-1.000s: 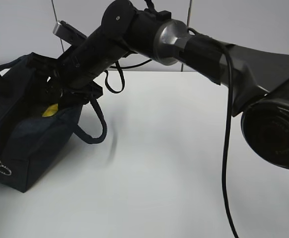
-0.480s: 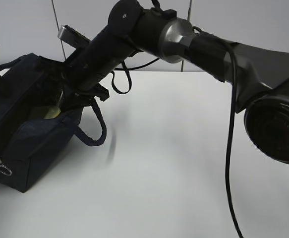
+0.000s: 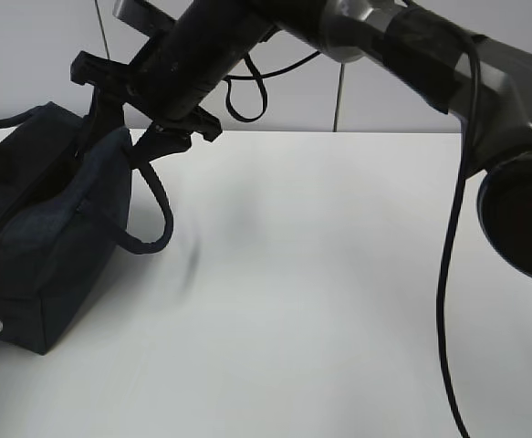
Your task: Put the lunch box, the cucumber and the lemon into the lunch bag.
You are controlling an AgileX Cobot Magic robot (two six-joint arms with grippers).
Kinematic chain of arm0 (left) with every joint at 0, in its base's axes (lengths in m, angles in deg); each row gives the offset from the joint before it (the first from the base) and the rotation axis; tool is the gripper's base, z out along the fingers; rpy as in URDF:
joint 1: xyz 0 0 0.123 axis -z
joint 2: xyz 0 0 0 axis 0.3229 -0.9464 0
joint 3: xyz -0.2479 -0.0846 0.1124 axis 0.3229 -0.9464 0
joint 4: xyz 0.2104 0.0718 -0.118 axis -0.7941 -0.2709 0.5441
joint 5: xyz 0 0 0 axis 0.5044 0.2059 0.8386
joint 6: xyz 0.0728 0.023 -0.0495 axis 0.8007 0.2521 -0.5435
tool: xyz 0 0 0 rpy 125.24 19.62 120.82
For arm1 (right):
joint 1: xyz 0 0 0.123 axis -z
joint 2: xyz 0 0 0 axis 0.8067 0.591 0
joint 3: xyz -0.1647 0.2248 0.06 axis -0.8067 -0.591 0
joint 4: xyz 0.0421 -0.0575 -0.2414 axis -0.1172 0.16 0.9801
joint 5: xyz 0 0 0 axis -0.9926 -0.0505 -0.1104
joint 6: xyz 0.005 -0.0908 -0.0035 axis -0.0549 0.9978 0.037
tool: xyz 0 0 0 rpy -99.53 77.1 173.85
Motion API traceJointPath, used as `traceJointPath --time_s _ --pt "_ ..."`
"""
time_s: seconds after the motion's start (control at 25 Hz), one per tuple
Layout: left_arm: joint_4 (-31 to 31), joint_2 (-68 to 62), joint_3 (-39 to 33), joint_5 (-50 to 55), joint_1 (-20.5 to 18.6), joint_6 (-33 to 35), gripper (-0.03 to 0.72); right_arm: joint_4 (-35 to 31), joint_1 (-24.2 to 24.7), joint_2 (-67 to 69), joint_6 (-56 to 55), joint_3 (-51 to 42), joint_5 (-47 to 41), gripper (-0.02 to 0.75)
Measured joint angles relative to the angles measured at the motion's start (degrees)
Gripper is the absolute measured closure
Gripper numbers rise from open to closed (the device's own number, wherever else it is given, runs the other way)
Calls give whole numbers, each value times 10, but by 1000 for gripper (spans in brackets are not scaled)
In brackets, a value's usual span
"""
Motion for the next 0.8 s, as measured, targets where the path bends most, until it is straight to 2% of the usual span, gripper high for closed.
traceJointPath --time_s 0.24,0.8 --pt "0 0 0 0 0 1 680 36 -7 0 -31 3 -5 283" --pt "-3 0 0 0 0 1 680 6 -21 48 -40 4 41 285"
